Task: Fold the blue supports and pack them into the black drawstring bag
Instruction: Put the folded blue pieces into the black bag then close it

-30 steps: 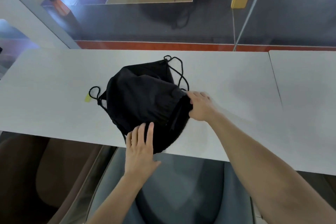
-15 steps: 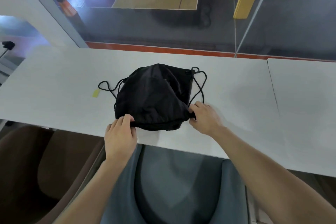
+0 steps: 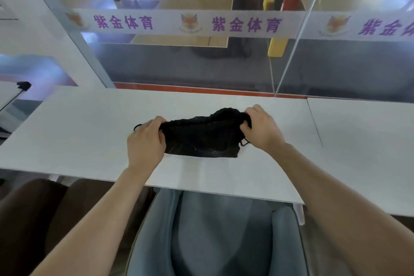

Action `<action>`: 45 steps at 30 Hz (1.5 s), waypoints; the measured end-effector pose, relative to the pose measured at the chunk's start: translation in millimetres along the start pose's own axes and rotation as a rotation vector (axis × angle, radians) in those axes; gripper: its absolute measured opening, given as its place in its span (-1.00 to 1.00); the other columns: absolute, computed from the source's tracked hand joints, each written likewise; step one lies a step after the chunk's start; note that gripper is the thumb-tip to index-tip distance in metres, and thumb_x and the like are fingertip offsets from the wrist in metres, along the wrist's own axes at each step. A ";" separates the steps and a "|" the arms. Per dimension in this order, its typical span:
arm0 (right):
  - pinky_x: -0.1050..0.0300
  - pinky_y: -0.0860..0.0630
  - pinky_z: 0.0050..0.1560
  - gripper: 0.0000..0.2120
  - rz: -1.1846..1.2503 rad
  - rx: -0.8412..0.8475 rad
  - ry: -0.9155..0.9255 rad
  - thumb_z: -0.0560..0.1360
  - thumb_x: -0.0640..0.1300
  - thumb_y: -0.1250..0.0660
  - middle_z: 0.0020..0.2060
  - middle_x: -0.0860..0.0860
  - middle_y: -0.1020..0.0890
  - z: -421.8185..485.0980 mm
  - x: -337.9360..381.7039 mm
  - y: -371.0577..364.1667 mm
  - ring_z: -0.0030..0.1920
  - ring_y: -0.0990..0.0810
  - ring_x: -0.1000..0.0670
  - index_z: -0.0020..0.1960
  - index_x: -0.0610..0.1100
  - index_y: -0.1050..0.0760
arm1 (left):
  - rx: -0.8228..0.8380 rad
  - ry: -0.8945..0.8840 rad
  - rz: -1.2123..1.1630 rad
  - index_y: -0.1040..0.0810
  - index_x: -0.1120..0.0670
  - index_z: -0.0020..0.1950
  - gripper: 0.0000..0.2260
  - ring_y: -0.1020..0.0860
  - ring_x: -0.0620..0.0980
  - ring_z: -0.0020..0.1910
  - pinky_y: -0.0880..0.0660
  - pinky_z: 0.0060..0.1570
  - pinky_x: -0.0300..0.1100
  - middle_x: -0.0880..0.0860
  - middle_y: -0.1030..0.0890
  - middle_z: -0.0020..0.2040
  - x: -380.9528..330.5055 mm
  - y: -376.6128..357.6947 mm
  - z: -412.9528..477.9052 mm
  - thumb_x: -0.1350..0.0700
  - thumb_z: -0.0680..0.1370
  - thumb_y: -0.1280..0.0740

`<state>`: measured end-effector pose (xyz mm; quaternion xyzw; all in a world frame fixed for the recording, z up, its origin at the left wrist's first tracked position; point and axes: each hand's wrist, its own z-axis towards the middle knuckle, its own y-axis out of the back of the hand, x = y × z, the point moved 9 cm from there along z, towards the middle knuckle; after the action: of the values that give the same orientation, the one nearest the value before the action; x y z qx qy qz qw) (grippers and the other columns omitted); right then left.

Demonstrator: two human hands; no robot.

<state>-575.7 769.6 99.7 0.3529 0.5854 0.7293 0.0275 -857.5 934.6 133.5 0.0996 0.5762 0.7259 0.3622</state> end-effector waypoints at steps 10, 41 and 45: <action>-0.05 -0.52 -0.02 -0.83 -0.033 -0.176 0.020 0.70 -0.20 -0.22 0.01 -0.09 -0.64 0.6 34.7 78.9 -0.03 -0.60 -0.19 0.21 -0.16 -0.56 | -0.074 0.030 -0.035 -0.61 0.05 0.23 -0.85 -0.61 0.07 -0.15 -0.39 -0.15 -0.13 0.03 -0.73 -0.03 -1.6 57.6 37.2 0.14 0.71 -0.29; -0.06 -0.61 -0.23 -0.48 0.058 -0.067 -0.499 0.53 -0.23 -0.38 -0.03 -0.15 -0.65 -85.9 1.3 75.3 -0.08 -0.65 -0.21 0.45 -0.21 -0.34 | 0.072 0.047 -0.165 -0.46 -0.05 0.00 -0.71 -0.57 0.05 -0.04 -0.48 -0.12 -0.02 -0.06 -0.58 -0.05 22.1 66.1 42.1 -0.25 0.70 -0.29; -0.08 -0.72 -0.06 -0.27 0.466 -0.097 -0.680 0.52 -0.32 -0.20 -0.01 -0.21 -0.75 -101.8 -6.7 55.7 -0.08 -0.78 -0.18 0.68 -0.14 -0.18 | 0.100 0.179 -0.297 -0.46 -0.04 -0.09 -0.67 -0.62 0.10 -0.11 -0.47 -0.17 -0.03 -0.05 -0.63 -0.19 31.9 60.8 30.9 -0.26 0.67 -0.31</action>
<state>-605.5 664.2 138.5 0.6952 0.4125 0.5844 0.0701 -888.1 974.2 189.8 -0.0338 0.6501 0.6406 0.4073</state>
